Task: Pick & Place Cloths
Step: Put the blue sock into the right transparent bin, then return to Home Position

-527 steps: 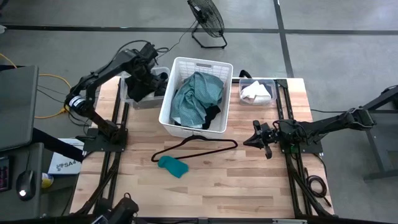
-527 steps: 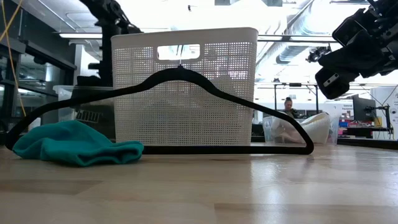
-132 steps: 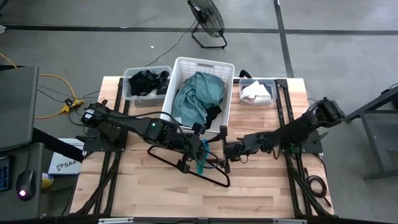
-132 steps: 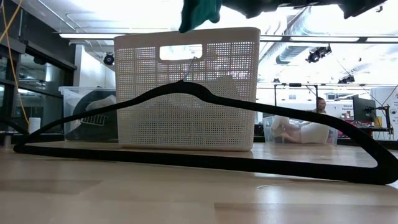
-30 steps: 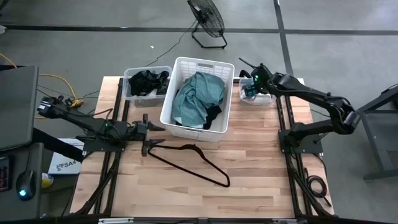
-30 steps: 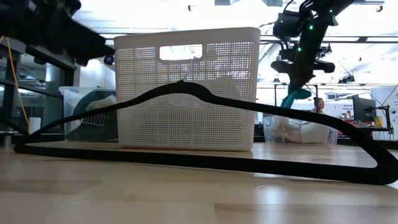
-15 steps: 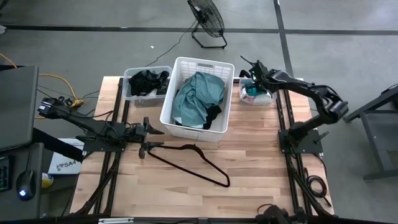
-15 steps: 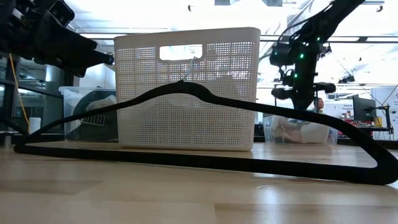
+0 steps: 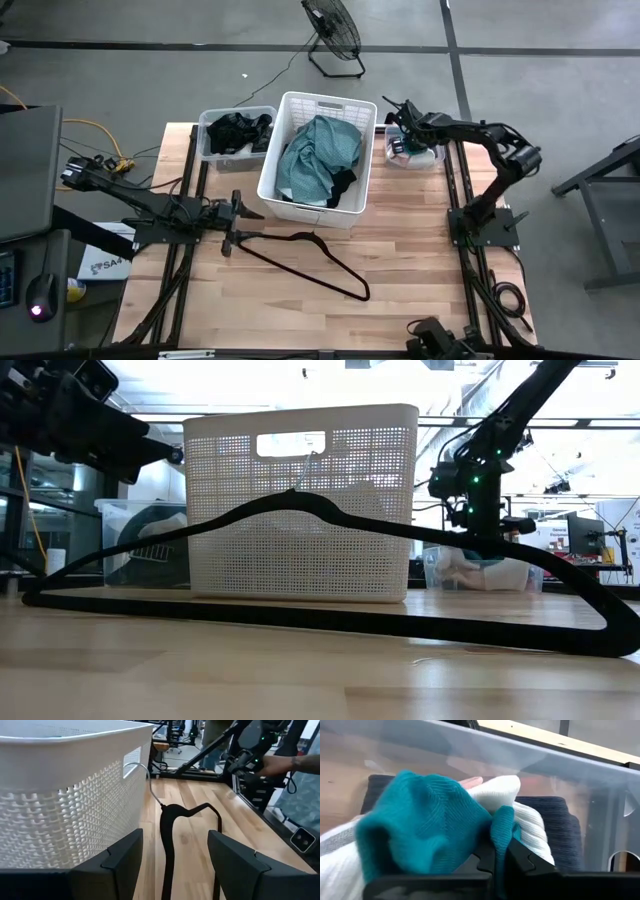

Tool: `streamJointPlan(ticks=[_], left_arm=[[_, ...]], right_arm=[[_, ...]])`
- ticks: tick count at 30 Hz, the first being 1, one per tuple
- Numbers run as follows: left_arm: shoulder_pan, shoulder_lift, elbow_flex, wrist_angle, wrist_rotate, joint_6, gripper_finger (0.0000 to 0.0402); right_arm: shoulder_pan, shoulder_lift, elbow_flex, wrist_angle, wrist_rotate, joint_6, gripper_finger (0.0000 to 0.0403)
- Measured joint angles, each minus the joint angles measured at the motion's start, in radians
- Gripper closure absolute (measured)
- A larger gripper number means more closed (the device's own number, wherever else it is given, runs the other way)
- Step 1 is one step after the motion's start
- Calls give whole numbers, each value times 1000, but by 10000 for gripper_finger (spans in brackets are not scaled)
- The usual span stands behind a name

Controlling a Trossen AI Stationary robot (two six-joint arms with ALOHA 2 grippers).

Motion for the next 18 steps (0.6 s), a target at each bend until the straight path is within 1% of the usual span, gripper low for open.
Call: streamJointPlan(ticks=[3,5,8,15,18], left_arm=[[0,0,0,0,-11,-18,184],[0,0,0,-1,-38,-28,184],[0,0,0,-3,-55,-30,184],[0,1,0,-11,-55,-27,184],[0,1,0,-11,-56,-27,184]], right_arm=[[2,-15,-3,4,-10,-1,388],[5,-36,-3,0,-24,-28,371],[6,-85,-5,-4,-45,-76,330],[7,-232,-5,-8,-114,-111,216],[7,-303,-5,-9,-154,-125,183]])
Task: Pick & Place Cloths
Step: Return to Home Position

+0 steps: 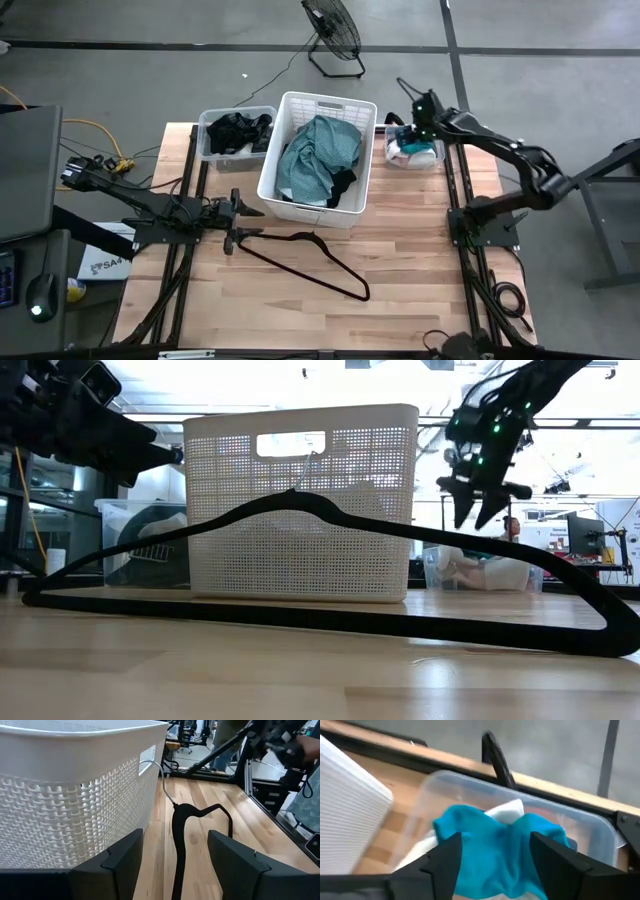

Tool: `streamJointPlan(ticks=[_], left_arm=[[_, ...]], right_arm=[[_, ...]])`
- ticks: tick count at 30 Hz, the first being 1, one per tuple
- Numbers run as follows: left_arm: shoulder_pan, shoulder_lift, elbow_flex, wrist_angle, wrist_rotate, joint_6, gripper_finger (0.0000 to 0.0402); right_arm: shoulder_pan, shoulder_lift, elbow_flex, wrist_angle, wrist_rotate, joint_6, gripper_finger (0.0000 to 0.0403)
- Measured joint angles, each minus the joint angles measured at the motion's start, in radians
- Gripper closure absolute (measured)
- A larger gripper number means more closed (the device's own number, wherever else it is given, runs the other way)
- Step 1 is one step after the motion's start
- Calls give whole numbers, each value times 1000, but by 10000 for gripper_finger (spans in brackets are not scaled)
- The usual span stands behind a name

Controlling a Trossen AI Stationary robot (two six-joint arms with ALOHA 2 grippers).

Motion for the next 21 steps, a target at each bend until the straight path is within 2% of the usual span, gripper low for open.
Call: streamJointPlan(ticks=[4,10,15,21], left_arm=[[0,0,0,0,0,0,184],[0,0,0,1,-1,0,184],[0,0,0,-2,0,-4,184],[0,0,0,-51,72,-2,184]], right_arm=[[0,-90,0,0,-42,10,165],[36,-215,0,-63,-96,22,163],[180,-307,0,-150,-94,54,163],[444,-361,0,-151,-86,106,162]])
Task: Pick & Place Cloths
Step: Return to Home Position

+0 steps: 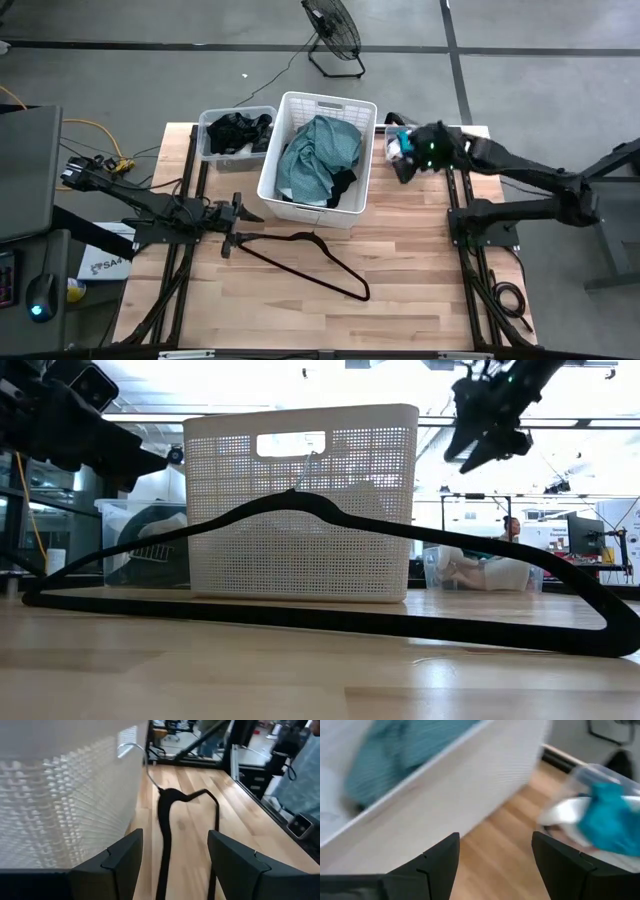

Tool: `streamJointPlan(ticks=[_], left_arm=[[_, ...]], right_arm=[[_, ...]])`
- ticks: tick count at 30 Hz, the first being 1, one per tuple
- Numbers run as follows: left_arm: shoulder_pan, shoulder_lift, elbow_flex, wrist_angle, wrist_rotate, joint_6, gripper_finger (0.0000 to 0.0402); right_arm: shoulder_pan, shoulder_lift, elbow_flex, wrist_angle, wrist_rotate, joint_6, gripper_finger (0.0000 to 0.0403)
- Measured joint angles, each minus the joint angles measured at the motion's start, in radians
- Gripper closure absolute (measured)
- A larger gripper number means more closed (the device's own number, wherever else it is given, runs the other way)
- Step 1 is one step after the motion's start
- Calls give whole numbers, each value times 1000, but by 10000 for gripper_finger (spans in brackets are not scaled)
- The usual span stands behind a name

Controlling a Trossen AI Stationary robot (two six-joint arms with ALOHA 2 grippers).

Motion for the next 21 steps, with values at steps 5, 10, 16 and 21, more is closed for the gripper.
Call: streamJointPlan(ticks=[5,10,16,21], left_arm=[[0,-3,0,2,9,47,184],[0,-32,0,3,8,65,184],[0,-86,0,3,14,106,184],[0,-110,-66,95,42,109,184]], right_arm=[[264,-53,-125,195,104,41,162],[479,-126,-361,559,99,73,162],[685,-176,-534,874,192,59,162],[807,-184,-642,1065,294,52,162]])
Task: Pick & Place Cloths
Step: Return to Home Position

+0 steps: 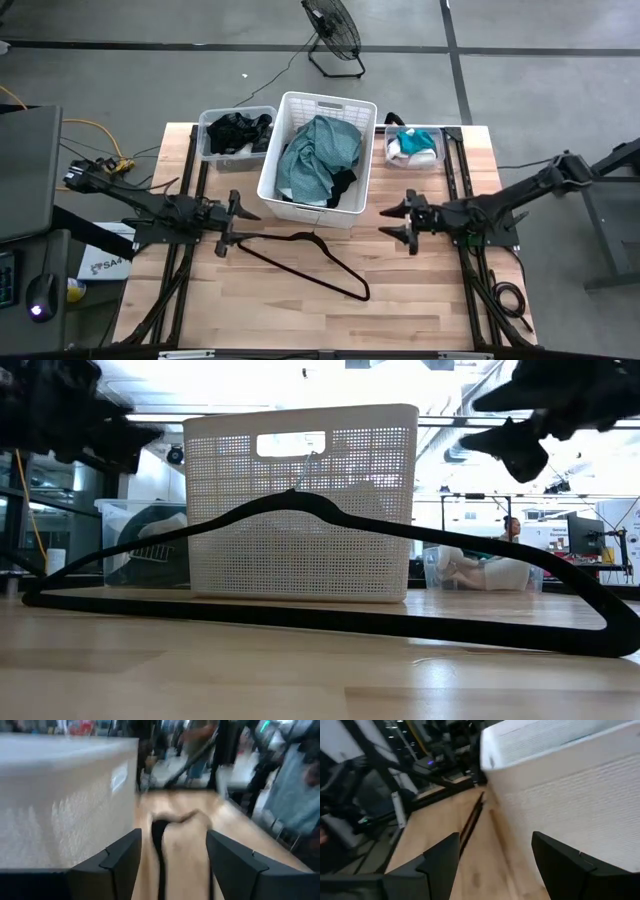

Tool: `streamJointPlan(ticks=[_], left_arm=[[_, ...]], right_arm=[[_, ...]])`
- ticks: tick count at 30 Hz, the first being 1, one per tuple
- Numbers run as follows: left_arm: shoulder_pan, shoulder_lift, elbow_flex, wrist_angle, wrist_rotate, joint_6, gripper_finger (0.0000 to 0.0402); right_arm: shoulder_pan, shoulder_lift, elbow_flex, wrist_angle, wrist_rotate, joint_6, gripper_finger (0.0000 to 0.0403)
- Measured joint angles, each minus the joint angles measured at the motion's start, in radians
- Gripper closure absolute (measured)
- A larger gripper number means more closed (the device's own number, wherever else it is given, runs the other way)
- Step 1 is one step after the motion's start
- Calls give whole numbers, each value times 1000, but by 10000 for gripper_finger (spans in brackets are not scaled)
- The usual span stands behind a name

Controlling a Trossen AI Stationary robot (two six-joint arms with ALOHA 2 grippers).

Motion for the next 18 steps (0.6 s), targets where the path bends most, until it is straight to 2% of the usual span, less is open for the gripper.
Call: streamJointPlan(ticks=[1,6,10,18], left_arm=[[0,1,-15,40,15,0,184],[0,-5,-12,4,26,34,184],[0,-71,-13,-23,27,68,184],[0,-243,-16,-187,27,91,184]], right_arm=[[18,0,-20,34,0,-8,162],[87,1,-95,187,3,-83,162],[101,-32,-155,278,-21,-127,162],[96,-211,-278,328,-133,-163,162]])
